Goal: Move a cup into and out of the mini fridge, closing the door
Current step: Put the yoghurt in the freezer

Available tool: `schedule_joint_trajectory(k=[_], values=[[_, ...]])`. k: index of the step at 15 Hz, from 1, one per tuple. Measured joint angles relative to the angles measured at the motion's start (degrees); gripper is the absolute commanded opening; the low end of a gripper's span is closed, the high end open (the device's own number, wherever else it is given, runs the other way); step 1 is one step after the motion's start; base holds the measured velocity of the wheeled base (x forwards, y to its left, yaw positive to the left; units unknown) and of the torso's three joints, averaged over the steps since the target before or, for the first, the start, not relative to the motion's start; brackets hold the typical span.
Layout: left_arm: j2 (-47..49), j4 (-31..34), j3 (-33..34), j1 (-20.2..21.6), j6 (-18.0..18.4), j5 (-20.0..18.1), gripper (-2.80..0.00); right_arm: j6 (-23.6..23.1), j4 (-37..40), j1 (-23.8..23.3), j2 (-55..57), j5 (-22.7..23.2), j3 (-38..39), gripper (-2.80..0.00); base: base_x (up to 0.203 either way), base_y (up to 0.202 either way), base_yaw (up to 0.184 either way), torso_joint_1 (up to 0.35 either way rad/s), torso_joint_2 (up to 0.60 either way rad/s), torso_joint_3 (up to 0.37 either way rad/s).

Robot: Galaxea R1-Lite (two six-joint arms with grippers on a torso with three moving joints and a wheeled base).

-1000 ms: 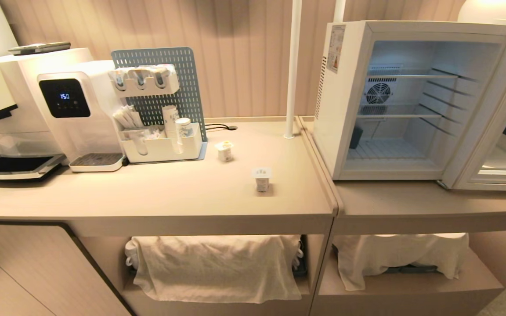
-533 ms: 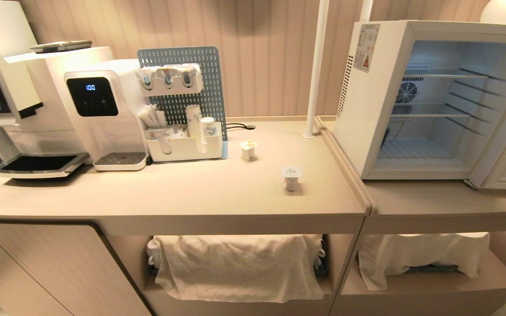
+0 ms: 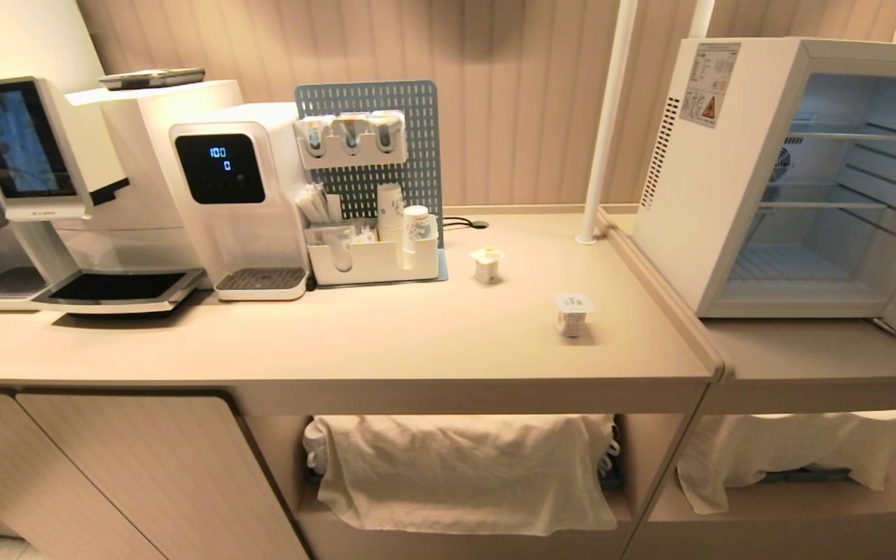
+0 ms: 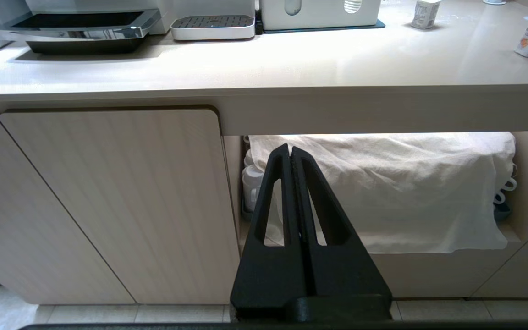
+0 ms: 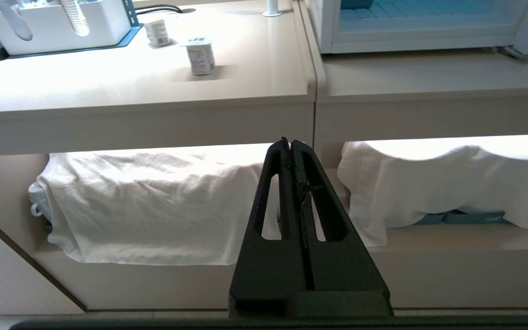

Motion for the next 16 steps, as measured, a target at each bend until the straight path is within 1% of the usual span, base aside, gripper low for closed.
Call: schedule_joint_trajectory(k=[8, 12, 16], values=[[0.0, 0.0, 0.0, 0.1, 0.1, 0.0, -2.8, 0.0, 0.0, 0.0, 0.0, 0.0, 0.0, -2.8, 0.0, 0.0, 0.0, 0.0, 0.0, 0.0], [0.0, 0.0, 0.0, 0.1, 0.0, 0.0, -2.8, 0.1, 0.1, 0.0, 0.0, 0.0, 0.0, -2.8, 0.133, 0.0, 0.002, 0.0, 0.0, -0.001], [0.0, -0.1, 0.0, 0.0, -0.1, 0.0, -2.8, 0.0, 0.1, 0.0, 0.0, 0.0, 0.0, -2.8, 0.0, 0.0, 0.0, 0.0, 0.0, 0.0]])
